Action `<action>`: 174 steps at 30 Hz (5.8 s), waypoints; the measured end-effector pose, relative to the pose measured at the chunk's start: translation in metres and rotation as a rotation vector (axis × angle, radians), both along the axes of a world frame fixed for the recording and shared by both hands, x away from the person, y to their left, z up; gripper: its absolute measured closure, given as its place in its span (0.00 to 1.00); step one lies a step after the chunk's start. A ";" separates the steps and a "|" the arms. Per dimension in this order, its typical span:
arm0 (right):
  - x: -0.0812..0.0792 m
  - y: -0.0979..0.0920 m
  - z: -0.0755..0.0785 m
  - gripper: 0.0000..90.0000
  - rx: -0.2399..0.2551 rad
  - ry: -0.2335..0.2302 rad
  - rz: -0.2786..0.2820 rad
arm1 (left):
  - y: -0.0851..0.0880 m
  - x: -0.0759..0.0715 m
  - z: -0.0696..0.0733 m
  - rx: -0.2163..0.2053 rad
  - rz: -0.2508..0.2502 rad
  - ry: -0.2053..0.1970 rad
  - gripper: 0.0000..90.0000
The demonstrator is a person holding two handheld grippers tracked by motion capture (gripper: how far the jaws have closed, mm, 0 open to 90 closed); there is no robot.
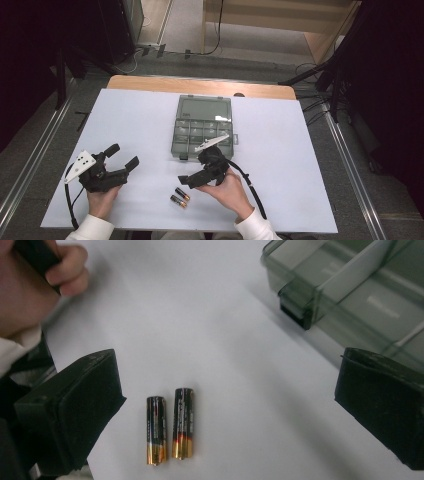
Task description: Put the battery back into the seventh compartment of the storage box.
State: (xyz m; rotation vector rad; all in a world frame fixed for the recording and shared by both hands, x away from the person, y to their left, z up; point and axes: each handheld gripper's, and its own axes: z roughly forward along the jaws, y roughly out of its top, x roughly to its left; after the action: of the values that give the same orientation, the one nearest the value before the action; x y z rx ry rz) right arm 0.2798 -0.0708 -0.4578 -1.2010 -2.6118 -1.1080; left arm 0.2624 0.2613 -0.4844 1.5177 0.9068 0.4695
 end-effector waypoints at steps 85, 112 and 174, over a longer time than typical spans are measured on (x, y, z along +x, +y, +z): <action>-0.016 0.027 -0.002 0.87 -0.250 0.062 0.113 | 0.000 0.000 0.000 -0.002 -0.004 0.001 0.11; 0.017 -0.033 0.005 0.87 0.074 0.036 -0.148 | 0.000 0.000 0.000 0.002 -0.004 0.001 0.11; 0.037 -0.067 -0.008 0.00 0.290 -0.005 -0.362 | -0.001 0.000 -0.001 -0.001 -0.003 0.004 0.11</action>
State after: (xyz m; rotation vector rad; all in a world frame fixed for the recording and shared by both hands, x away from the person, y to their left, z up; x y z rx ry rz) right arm 0.3170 -0.1376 -0.4657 -1.6326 -2.1829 -1.4845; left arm 0.2626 0.2603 -0.4850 1.5196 0.9078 0.4633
